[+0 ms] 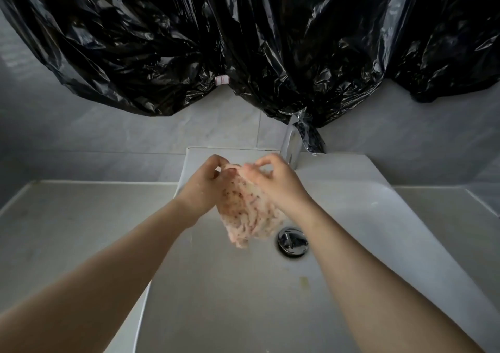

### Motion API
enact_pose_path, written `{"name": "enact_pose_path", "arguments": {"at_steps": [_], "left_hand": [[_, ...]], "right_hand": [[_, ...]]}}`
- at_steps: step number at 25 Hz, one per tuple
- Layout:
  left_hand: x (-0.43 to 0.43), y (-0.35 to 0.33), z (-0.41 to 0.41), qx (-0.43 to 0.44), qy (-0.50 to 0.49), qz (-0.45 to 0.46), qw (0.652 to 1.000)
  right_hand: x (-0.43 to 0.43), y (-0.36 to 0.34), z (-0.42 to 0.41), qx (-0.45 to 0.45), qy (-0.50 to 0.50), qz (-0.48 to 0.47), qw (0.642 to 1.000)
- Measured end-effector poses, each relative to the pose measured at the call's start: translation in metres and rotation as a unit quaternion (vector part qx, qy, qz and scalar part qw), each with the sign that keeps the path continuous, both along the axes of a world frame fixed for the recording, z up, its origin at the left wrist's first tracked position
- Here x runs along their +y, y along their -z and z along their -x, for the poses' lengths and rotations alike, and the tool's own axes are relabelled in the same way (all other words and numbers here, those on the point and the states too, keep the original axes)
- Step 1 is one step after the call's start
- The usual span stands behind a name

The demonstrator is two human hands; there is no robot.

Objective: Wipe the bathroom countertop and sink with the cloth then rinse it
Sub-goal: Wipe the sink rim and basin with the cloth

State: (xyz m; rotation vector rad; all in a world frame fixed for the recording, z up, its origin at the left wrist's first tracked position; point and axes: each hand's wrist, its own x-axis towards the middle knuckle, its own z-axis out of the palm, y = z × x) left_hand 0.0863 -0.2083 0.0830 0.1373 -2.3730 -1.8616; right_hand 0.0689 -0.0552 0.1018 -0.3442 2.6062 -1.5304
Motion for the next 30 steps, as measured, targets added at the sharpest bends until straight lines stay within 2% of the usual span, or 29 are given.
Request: {"name": "enact_pose_path", "arguments": {"at_steps": [2, 3, 4, 6, 7, 8, 9, 10, 11, 12, 14, 16, 17, 18, 19, 20, 21, 22, 23, 24, 26, 28, 30], "left_hand": [[-0.006, -0.008, 0.003, 0.042, 0.028, 0.014, 0.999], [-0.011, -0.012, 0.004, 0.051, 0.054, 0.067, 0.995], [-0.016, -0.014, 0.004, 0.043, 0.091, 0.171, 0.980], [-0.027, -0.011, 0.006, -0.029, 0.160, 0.411, 0.897], [-0.033, -0.006, 0.008, -0.076, 0.165, 0.447, 0.876], [-0.037, -0.004, 0.007, -0.105, 0.163, 0.413, 0.890], [-0.041, -0.003, 0.008, -0.140, 0.136, 0.270, 0.943], [-0.043, -0.004, 0.007, -0.172, 0.107, 0.090, 0.975], [-0.044, -0.005, 0.008, -0.194, 0.086, -0.076, 0.974], [-0.049, -0.006, 0.011, -0.204, 0.072, -0.175, 0.960], [-0.054, -0.010, 0.022, -0.192, 0.032, -0.230, 0.954], [-0.054, -0.022, 0.037, -0.091, -0.045, -0.253, 0.962], [-0.053, -0.026, 0.044, -0.029, -0.093, -0.238, 0.966], [-0.053, -0.027, 0.050, 0.034, -0.142, -0.174, 0.974], [-0.055, -0.026, 0.055, 0.079, -0.171, -0.034, 0.981], [-0.056, -0.021, 0.057, 0.076, -0.155, 0.153, 0.973], [-0.056, -0.011, 0.060, 0.032, -0.087, 0.330, 0.939], [-0.061, 0.003, 0.063, -0.034, -0.011, 0.446, 0.894], [-0.063, 0.016, 0.065, -0.073, 0.032, 0.491, 0.868], [-0.064, 0.027, 0.065, -0.075, 0.027, 0.490, 0.868], [-0.065, 0.042, 0.066, -0.037, -0.062, 0.404, 0.912], [-0.062, 0.054, 0.065, -0.082, -0.108, 0.302, 0.944], [-0.064, 0.064, 0.063, -0.156, -0.117, 0.257, 0.946]], "right_hand": [[0.002, -0.002, 0.008, -0.036, -0.051, -0.081, 0.995], [0.004, -0.002, 0.012, -0.031, -0.047, -0.087, 0.995], [0.006, -0.003, 0.016, -0.023, -0.039, -0.057, 0.997], [0.011, -0.007, 0.022, -0.036, -0.007, 0.061, 0.997], [0.014, -0.009, 0.023, -0.063, 0.004, 0.121, 0.991], [0.016, -0.009, 0.024, -0.091, 0.016, 0.154, 0.984], [0.019, -0.008, 0.024, -0.104, 0.022, 0.142, 0.984], [0.022, -0.006, 0.024, -0.110, 0.022, 0.096, 0.989], [0.023, -0.003, 0.024, -0.123, 0.013, 0.050, 0.991], [0.023, -0.002, 0.025, -0.139, 0.003, 0.027, 0.990], [0.014, -0.003, 0.031, -0.123, 0.010, 0.046, 0.991], [0.001, -0.005, 0.044, 0.033, 0.081, 0.073, 0.993], [-0.006, -0.006, 0.050, 0.130, 0.121, 0.074, 0.981], [-0.012, -0.006, 0.056, 0.215, 0.145, 0.053, 0.964], [-0.017, -0.003, 0.062, 0.272, 0.138, -0.011, 0.952], [-0.022, 0.003, 0.066, 0.279, 0.106, -0.139, 0.944], [-0.023, 0.013, 0.069, 0.237, 0.061, -0.285, 0.927], [-0.024, 0.024, 0.070, 0.192, 0.040, -0.366, 0.910], [-0.027, 0.032, 0.070, 0.194, 0.042, -0.380, 0.903], [-0.032, 0.038, 0.069, 0.240, 0.049, -0.343, 0.907], [-0.053, 0.044, 0.071, 0.336, 0.055, -0.274, 0.900], [-0.078, 0.047, 0.081, 0.308, 0.016, -0.294, 0.904], [-0.103, 0.055, 0.099, 0.233, -0.033, -0.361, 0.902]]}}
